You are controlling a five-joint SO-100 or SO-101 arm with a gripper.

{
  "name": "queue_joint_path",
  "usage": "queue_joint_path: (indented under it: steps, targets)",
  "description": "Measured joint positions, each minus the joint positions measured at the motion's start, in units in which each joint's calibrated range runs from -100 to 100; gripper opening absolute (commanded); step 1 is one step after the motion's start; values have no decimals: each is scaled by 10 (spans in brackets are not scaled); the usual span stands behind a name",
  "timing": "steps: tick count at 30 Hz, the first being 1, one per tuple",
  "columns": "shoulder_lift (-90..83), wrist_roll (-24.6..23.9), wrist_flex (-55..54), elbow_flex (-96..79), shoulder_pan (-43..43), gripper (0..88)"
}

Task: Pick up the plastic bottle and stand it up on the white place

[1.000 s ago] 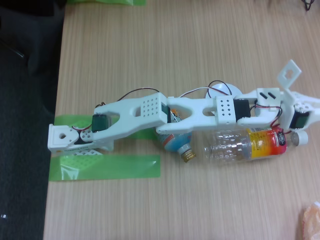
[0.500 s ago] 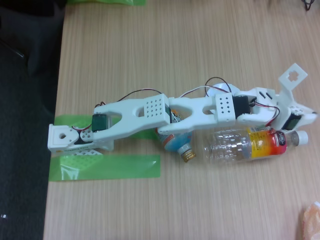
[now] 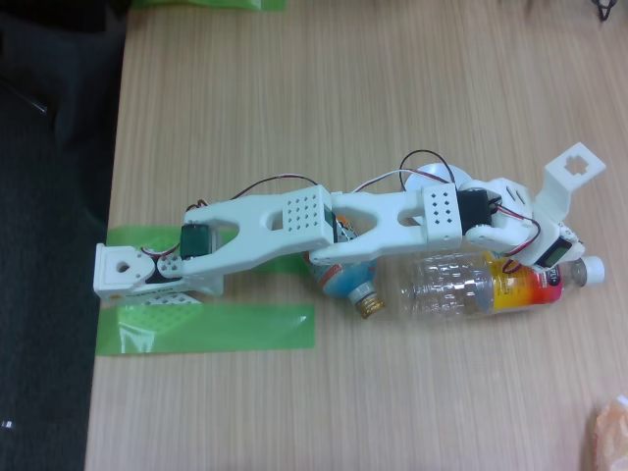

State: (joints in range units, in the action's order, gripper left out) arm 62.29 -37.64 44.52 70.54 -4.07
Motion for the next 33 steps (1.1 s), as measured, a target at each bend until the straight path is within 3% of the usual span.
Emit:
queue_joint_path:
  steps: [7, 33]
  targets:
    - [0, 0, 3, 0, 16, 10]
    - [0, 20, 180, 43, 18, 13]
